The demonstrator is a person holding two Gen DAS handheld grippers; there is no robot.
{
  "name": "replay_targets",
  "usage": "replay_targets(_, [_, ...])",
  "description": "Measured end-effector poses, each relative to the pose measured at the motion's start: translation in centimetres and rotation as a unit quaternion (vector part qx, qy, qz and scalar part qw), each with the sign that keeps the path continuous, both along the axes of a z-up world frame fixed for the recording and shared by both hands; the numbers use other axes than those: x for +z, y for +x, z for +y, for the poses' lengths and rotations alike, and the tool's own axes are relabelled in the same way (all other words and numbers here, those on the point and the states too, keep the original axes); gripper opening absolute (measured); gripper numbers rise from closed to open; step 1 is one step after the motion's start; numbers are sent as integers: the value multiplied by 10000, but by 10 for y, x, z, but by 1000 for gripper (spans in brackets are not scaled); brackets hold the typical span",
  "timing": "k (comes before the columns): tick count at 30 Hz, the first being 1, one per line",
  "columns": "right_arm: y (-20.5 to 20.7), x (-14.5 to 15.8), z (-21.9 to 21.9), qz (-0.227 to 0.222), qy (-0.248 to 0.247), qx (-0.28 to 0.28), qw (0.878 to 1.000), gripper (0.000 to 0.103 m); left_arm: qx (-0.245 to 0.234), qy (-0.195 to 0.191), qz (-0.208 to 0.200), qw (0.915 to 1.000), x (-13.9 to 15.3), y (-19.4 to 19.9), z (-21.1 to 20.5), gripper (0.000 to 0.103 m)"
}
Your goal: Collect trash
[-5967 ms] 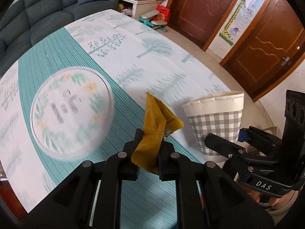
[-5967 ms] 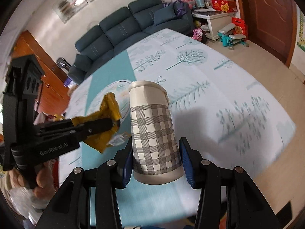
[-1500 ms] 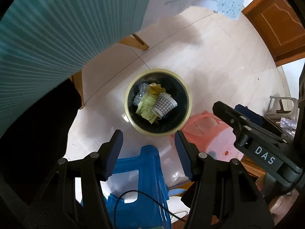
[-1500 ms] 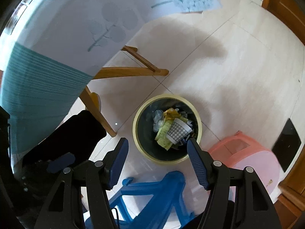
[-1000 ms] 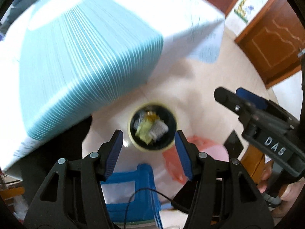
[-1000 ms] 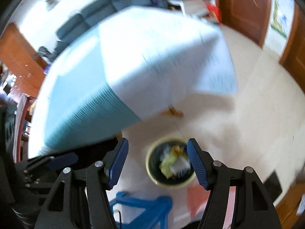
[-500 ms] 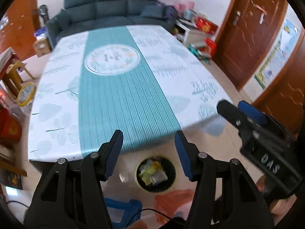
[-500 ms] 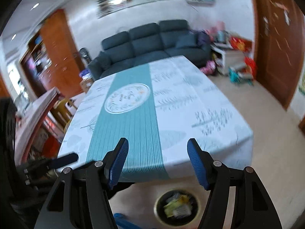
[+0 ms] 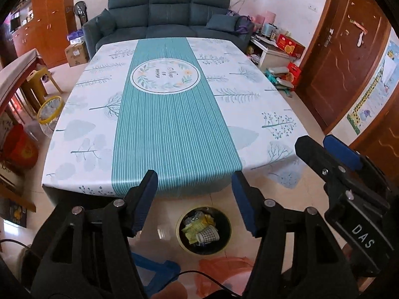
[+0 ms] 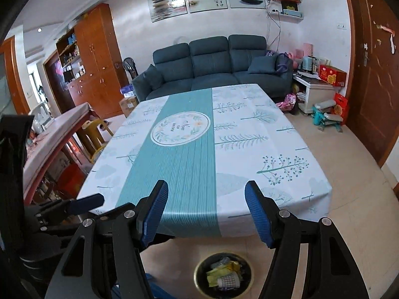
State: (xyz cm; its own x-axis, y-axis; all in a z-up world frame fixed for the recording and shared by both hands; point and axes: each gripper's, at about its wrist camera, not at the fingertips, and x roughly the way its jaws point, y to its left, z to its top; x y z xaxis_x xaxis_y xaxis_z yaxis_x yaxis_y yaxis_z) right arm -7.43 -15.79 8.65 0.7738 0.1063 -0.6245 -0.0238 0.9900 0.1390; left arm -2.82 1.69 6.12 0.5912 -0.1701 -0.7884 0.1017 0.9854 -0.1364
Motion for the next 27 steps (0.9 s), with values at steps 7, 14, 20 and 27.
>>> replay_targets(7, [4,2,1,-132,57,118,9998,65,265,-79,-124,9995,3,0,5,58])
replay_targets(14, [6,0,3,-74,32,121,9999,65,345,-41,25,9994,-3,6,5,58])
replay_targets(20, [8,-4,5,-75,-45,103,9999,65,310,25,77,9995,-7,9,3,59])
replay_targets(27, [8,-7,5,-58,-32,67,10000,65,333,39,35,9994,-5,10,3,59])
